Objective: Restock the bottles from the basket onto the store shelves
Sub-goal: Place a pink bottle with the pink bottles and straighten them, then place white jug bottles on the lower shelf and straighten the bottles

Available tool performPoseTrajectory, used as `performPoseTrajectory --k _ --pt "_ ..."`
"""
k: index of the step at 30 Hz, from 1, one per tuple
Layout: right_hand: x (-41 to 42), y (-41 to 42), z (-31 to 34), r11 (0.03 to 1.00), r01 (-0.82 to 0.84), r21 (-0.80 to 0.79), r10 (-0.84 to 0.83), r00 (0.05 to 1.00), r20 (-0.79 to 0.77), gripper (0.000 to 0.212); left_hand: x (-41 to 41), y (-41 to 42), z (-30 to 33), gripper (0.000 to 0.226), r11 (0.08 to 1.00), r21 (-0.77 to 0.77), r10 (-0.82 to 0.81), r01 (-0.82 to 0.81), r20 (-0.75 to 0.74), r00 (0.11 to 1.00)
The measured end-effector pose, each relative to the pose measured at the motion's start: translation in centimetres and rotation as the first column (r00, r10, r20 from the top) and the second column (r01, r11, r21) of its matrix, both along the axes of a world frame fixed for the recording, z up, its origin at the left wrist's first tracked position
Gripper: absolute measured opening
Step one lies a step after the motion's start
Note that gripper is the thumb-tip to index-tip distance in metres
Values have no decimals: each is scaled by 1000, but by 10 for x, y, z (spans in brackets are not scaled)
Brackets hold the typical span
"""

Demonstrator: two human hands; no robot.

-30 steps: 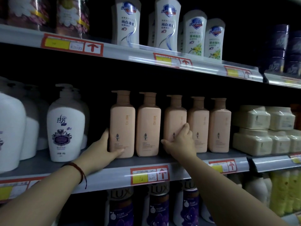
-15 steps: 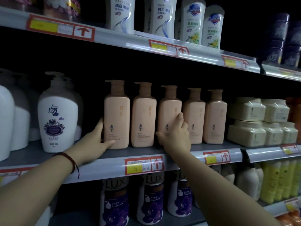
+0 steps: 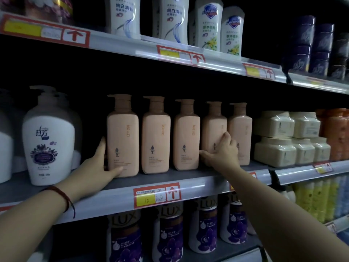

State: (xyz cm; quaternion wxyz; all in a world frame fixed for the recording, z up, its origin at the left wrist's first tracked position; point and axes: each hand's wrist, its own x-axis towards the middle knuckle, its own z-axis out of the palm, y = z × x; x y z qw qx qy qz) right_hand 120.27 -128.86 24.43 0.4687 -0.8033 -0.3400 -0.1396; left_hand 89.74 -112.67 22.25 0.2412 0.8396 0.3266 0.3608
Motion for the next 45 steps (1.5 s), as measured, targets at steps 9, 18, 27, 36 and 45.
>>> performPoseTrajectory --k 9,18,27,36,45 --pt "-1 -2 -3 997 1 75 1 1000 -30 108 1 1 -1 105 1000 13 -9 8 19 1000" --pt "-7 -1 -4 996 73 52 -74 997 3 101 -4 -9 3 104 994 37 102 -100 -38 994" --pt "-75 -52 -36 997 -28 -67 47 953 299 67 -26 -64 -8 67 815 525 224 -245 105 969" --pt "-205 -59 -60 888 -301 -348 456 677 578 54 -146 -107 -70 44 740 662 236 -120 -87 968" --pt "-328 22 -152 596 -498 -629 706 698 117 61 -250 -63 -161 81 921 97 387 -376 -151 910"
